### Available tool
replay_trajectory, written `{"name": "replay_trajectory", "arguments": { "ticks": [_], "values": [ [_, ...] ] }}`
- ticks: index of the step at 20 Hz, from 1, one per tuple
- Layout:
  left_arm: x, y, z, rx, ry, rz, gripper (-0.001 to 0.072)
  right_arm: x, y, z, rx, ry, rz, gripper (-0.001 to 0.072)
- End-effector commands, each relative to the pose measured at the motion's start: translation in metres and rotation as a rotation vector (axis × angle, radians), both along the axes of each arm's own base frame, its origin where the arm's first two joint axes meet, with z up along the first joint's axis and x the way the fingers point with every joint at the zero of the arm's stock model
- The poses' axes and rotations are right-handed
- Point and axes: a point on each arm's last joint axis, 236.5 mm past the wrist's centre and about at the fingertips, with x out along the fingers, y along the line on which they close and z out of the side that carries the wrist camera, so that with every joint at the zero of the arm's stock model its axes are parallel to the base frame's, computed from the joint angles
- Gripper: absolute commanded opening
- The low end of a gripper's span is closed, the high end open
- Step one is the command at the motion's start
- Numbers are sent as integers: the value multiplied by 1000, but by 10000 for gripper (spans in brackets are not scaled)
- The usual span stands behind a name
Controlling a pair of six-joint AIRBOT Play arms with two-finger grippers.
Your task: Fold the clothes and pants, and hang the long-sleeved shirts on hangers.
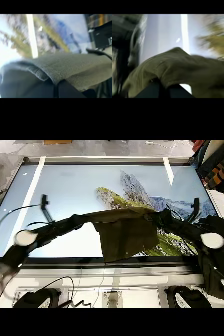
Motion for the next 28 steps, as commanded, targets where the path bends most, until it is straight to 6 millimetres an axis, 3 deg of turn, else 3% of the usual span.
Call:
{"name": "replay_trajectory", "arguments": {
  "ticks": [1,3,6,8,11,14,15,16,17,18,19,24,28],
  "values": [
    [12,-28,-65,10,149,-51,20,36,-40,-64,-114,68,-149,39],
    [-11,-41,-75,13,210,-157,20,29,-48,-83,-258,118,-35,39],
    [-65,-58,-85,39,307,-376,19,-7,-75,-103,-442,258,140,39],
    [-95,-49,-109,150,403,-447,20,-55,-87,-122,-553,403,334,39],
    [-123,-41,-142,258,520,-464,20,-133,-103,-152,-636,665,563,39],
    [-146,-57,-156,287,556,-543,20,-165,-102,-174,-608,782,635,39],
    [-148,-61,-161,298,557,-550,25,-166,-103,-180,-615,777,646,73],
    [-147,-63,-165,302,555,-544,33,-160,-104,-184,-631,748,649,317],
    [-144,-65,-167,297,555,-531,138,-151,-105,-186,-643,719,625,618],
    [-139,-66,-167,288,548,-515,423,-141,-108,-185,-663,687,598,700],
    [-133,-67,-166,277,536,-490,720,-130,-111,-183,-680,657,573,700],
    [-124,-70,-164,262,514,-460,699,-72,-140,-173,-734,586,325,700],
    [-124,-70,-164,262,515,-460,699,-72,-193,-178,-597,797,236,700]
  ]
}}
